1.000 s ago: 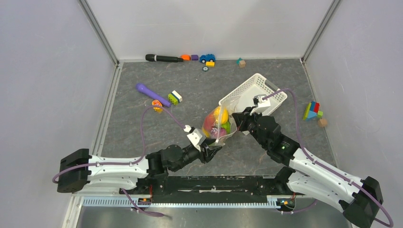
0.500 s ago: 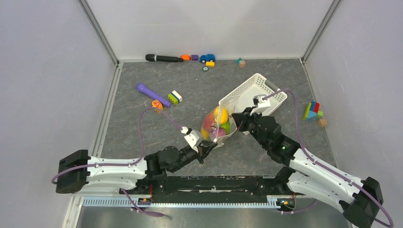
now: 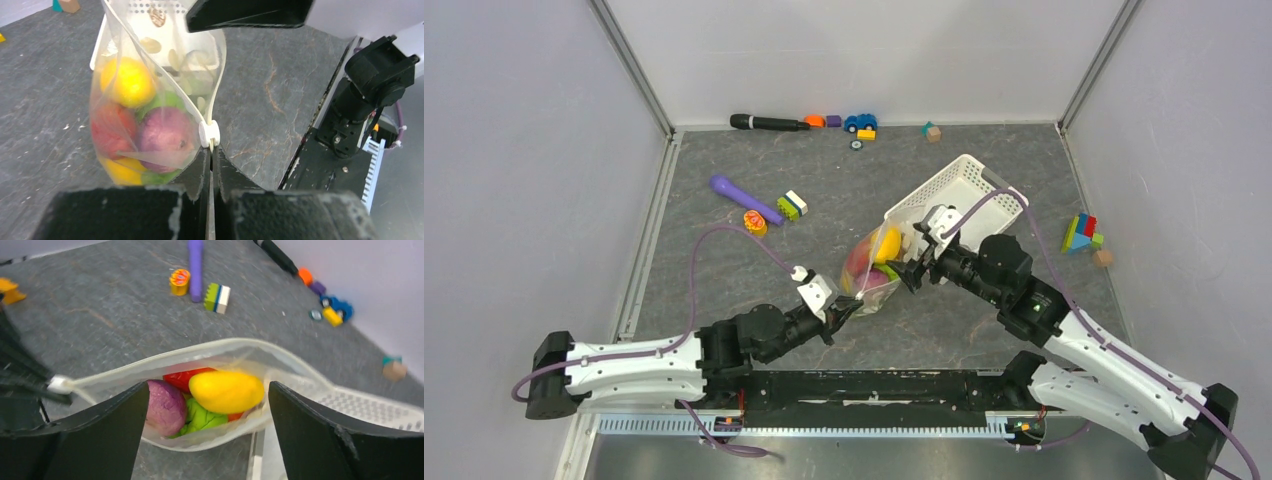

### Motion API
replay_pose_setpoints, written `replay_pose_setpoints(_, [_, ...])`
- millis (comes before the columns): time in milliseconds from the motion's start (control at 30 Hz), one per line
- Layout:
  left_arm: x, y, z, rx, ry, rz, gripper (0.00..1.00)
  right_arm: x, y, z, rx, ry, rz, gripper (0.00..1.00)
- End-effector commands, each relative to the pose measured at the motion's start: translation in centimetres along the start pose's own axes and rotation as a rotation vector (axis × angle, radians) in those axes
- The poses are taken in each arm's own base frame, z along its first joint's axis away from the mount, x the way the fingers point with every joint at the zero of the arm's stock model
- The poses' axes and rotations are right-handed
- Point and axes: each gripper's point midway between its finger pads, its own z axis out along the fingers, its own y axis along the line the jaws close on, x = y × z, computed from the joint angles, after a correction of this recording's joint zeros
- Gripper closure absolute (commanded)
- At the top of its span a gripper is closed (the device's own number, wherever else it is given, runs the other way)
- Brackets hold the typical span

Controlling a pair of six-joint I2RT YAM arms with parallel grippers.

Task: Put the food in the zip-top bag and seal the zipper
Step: Zip the zipper food storage bag at the center of the board.

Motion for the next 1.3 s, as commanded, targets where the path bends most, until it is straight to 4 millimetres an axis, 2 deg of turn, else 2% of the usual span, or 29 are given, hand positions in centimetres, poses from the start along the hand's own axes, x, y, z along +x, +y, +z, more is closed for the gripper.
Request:
replay_pose_setpoints(0, [-0.7, 1.8, -1.8, -0.06, 0.063, 0.103, 0.98, -2.6, 3.0, -1.1, -0.247, -0.045, -0.287, 0.02])
replay_pose_setpoints(100, [-0.7, 2.3, -2.5, -0.067, 0.083, 0.146, 0.98, -2.7, 5.7, -2.0, -0.436, -0.127, -0.478, 0.02])
replay_pose_setpoints(233, [-0.9, 2.7, -2.8, -0.069, 0.109, 0.199, 0.98, -3.4, 8.8, -3.1, -0.632, -0.258, -0.636, 0.02])
replay_pose_setpoints(367, [-1.3, 1.9, -2.8, -0.017, 0.115, 0.223, 0.98, -3.3, 11.1, -3.6, -0.827, -0.281, -0.681, 0.02])
replay_pose_setpoints(467, [-1.5, 1.1, -2.8, 0.028, 0.108, 0.229, 0.98, -3.0, 12.0, -3.1, -0.922, -0.249, -0.629, 0.09])
replay_pose_setpoints(667, [-1.7, 0.2, -2.5, 0.072, 0.106, 0.232, 0.98, -2.6, 13.0, -1.4, -1.027, -0.164, -0.497, 0.22])
replay_pose_setpoints(800, [-1.6, 0.1, -2.2, 0.072, 0.103, 0.23, 0.98, -2.3, 13.5, -0.8, -1.068, -0.132, -0.46, 0.34])
replay_pose_setpoints(1000, [-1.9, 0.5, -2.0, 0.046, 0.079, 0.225, 0.98, -1.5, 14.0, -0.3, -1.073, -0.104, -0.475, 0.35])
replay_pose_setpoints(1267, [-2.2, 0.4, -2.4, 0.056, 0.056, 0.216, 0.98, -1.0, 14.2, 1.0, -1.046, -0.072, -0.467, 0.44])
